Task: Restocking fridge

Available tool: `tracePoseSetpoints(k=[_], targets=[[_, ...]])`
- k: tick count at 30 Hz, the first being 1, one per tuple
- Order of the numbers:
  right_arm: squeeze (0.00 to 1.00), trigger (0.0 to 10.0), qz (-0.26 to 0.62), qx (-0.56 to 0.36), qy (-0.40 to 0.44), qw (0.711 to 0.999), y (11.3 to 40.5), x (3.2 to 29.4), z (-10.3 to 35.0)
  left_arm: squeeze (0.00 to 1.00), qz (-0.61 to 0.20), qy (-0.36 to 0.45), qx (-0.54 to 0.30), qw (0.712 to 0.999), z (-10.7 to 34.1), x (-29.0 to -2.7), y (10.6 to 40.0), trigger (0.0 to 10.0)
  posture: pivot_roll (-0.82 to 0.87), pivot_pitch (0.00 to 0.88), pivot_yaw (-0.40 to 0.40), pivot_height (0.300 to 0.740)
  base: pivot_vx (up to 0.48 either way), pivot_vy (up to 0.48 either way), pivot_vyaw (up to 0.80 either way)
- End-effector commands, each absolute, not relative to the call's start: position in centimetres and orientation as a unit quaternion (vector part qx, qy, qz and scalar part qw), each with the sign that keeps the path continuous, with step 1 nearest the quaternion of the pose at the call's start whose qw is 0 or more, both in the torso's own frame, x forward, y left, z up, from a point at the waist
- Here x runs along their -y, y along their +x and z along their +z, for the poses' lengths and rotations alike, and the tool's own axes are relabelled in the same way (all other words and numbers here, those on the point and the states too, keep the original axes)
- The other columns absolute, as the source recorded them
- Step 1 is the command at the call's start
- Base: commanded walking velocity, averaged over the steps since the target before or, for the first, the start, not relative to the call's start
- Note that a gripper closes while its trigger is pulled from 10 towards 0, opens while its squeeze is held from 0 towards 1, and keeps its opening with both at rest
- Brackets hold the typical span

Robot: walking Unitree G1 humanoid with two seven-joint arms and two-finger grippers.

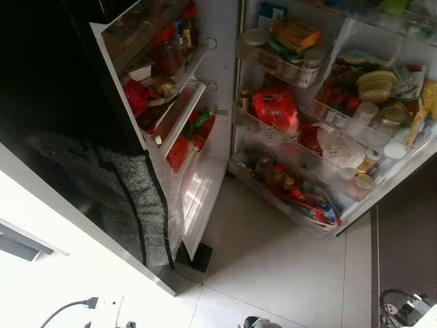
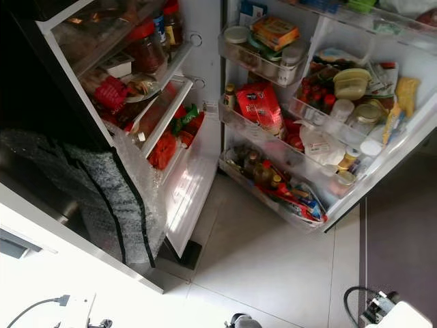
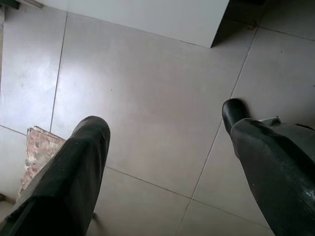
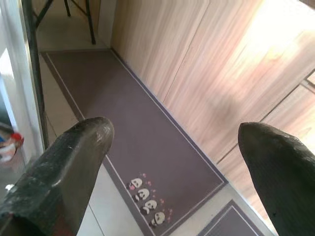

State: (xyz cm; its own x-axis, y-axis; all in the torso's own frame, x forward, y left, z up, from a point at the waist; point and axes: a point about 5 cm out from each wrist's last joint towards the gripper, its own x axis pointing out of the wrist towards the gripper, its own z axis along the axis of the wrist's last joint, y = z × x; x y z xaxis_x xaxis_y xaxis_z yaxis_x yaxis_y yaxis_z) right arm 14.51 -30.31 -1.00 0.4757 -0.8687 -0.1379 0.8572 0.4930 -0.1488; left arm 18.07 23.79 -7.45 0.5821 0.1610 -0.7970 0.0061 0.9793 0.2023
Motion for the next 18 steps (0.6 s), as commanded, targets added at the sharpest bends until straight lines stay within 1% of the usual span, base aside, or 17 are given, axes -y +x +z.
tracePoseSetpoints(k=[1, 3, 7, 8, 11, 16, 18], targets=[[0.0, 10.0, -0.51, -0.088, -0.03, 0.855, 14.5, 31.2, -0.4, 0.0, 0.043, 0.102, -0.474, 0.873, -8.0, -24.0, 16.9, 10.0, -0.1, 0.166, 0.04, 0.74, 0.0, 0.0, 0.0], [0.0, 10.0, -0.511, -0.082, -0.036, 0.855, 14.6, 31.4, 0.0, 0.0, 0.043, 0.102, -0.475, 0.873, -8.0, -24.0, 16.9, 10.0, -0.1, 0.164, 0.04, 0.74, 0.0, 0.0, 0.0], [0.0, 10.0, -0.536, -0.084, -0.049, 0.839, 13.9, 31.7, 0.3, 0.0, 0.043, 0.103, -0.476, 0.872, -8.0, -24.0, 16.8, 10.0, -0.1, 0.162, 0.04, 0.74, 0.0, 0.0, 0.0], [0.0, 10.0, -0.536, -0.084, -0.049, 0.839, 13.9, 31.7, 0.3, 0.0, 0.043, 0.103, -0.476, 0.872, -8.0, -24.0, 16.8, 10.0, -0.1, 0.162, 0.04, 0.74, 0.0, 0.0, 0.0], [0.0, 10.0, -0.564, -0.095, -0.058, 0.818, 12.7, 32.0, 0.3, 0.0, 0.041, 0.105, -0.477, 0.872, -8.1, -24.0, 16.7, 10.0, -0.11, 0.155, 0.042, 0.74, 0.0, 0.0, 0.0], [0.0, 10.0, -0.561, -0.098, -0.055, 0.82, 12.5, 32.2, 0.5, 0.0, 0.041, 0.107, -0.478, 0.871, -8.1, -24.0, 16.8, 10.0, -0.12, 0.141, 0.038, 0.74, 0.0, 0.0, 0.0], [0.0, 10.0, -0.555, -0.09, -0.057, 0.825, 13.1, 32.6, 0.9, 0.0, 0.044, 0.106, -0.477, 0.871, -8.0, -24.1, 17.0, 10.0, -0.12, 0.124, 0.024, 0.74, 0.0, 0.0, 0.0]])
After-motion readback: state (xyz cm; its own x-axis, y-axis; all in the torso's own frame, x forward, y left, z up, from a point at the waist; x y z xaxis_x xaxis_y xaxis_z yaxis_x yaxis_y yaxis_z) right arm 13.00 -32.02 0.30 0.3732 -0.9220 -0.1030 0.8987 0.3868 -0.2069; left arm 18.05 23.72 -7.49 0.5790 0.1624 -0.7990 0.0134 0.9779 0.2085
